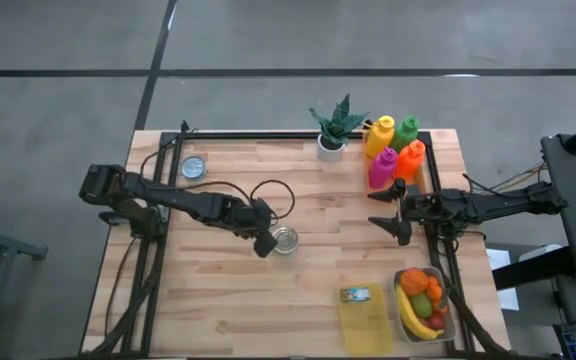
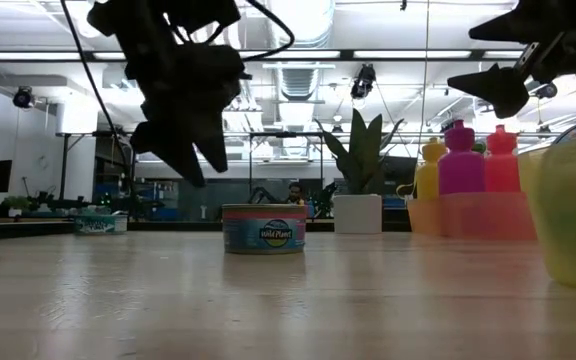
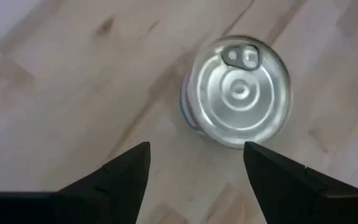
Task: Pick & Place Food Item
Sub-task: Put the blue and pink tuna can into the yellow bin
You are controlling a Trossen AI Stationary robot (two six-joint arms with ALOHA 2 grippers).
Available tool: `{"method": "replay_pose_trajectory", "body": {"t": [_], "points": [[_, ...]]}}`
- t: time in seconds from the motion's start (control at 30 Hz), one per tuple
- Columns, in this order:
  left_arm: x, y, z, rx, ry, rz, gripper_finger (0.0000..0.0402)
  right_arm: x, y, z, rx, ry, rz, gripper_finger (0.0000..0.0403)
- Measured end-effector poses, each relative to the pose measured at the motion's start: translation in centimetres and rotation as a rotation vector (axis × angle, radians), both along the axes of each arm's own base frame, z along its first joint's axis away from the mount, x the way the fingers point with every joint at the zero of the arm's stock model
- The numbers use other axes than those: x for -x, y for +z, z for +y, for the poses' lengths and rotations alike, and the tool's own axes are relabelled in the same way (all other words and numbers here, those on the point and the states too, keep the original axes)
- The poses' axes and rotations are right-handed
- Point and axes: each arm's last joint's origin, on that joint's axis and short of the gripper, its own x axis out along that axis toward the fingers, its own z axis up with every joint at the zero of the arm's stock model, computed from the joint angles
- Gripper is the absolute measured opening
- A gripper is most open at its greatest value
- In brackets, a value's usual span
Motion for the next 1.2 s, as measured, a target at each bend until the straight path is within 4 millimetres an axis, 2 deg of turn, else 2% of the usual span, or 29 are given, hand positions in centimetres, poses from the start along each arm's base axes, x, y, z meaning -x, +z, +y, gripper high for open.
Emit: {"method": "replay_pose_trajectory", "body": {"t": [0.2, 0.33, 0.47, 0.63, 0.7, 0.87, 1.2], "points": [[-0.1, -0.2, 0.0, -0.014, -0.025, -0.022, 0.0263, -0.1, -0.1, 0.0, -0.047, -0.001, 0.005, 0.0378], [0.5, -1.6, 0.1, -0.015, -0.025, -0.018, 0.0263, -0.7, -0.7, 0.2, -0.145, 0.028, 0.057, 0.0378], [1.2, -3.0, 0.1, -0.013, -0.021, -0.024, 0.0263, -1.6, -1.6, 0.5, -0.148, 0.044, 0.137, 0.0378], [1.6, -4.0, 0.2, -0.086, -0.147, -0.047, 0.0263, -2.7, -1.5, 0.6, -0.144, 0.04, 0.131, 0.0378], [1.6, -4.1, 0.2, -0.104, -0.18, -0.05, 0.0263, -3.0, -1.8, 0.7, -0.141, 0.038, 0.148, 0.0378], [1.5, -3.7, 0.2, -0.068, -0.111, -0.079, 0.0263, -3.6, -2.1, 0.8, -0.143, 0.036, 0.163, 0.0378], [0.6, -3.1, 0.0, -0.155, -0.263, -0.185, 0.0263, -4.8, -2.4, 0.9, -0.15, 0.037, 0.132, 0.0378]]}}
